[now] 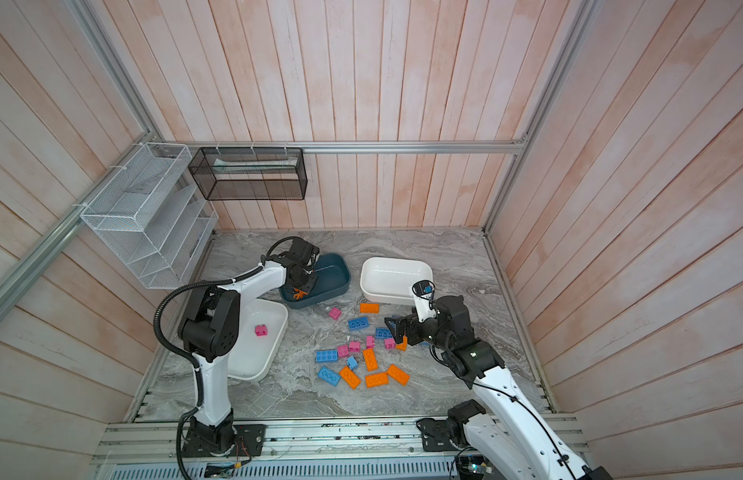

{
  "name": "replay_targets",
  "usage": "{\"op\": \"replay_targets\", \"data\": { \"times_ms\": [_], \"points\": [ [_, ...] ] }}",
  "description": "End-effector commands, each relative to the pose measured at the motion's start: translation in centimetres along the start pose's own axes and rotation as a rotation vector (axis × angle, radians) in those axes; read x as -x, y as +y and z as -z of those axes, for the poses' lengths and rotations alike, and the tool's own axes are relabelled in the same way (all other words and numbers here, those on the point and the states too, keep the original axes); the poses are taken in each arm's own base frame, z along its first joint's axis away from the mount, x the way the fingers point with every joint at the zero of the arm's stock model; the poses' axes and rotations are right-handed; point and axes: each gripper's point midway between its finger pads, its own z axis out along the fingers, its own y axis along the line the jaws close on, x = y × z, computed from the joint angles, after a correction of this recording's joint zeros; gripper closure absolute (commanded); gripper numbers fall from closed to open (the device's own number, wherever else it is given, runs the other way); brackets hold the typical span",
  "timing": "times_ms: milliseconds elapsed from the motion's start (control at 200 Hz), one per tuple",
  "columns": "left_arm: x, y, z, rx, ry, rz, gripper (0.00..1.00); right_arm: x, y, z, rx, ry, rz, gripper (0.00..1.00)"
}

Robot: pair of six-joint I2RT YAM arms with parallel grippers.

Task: Sort the legos into containers by color
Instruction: 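Carry the orange frame brick with the left gripper into the teal bin and release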

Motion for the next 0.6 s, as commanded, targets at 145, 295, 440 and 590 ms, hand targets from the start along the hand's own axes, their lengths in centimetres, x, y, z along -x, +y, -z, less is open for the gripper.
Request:
{"op": "replay_targets", "data": {
  "times_ms": [145, 295, 440, 590],
  "points": [
    [3.2, -0.2, 4.4, -0.043, -0.094, 0.027, 0.35, 0.2, 0.3, 0.5, 0.009, -0.002, -0.006, 0.02],
    [2.7, -1.4, 8.9, -0.121, -0.074, 0.060, 0.25, 0.8, 0.9, 0.6, 0.041, -0.016, -0.013, 0.02],
    [0.5, -6.1, 13.5, -0.265, -0.113, 0.008, 0.19, 1.0, 1.8, 0.3, 0.097, -0.024, -0.022, 0.02],
    [-4.2, -10.5, 16.0, -0.354, -0.109, -0.201, 0.16, 1.4, 2.2, 0.2, 0.118, -0.024, -0.019, 0.02]
  ]
}}
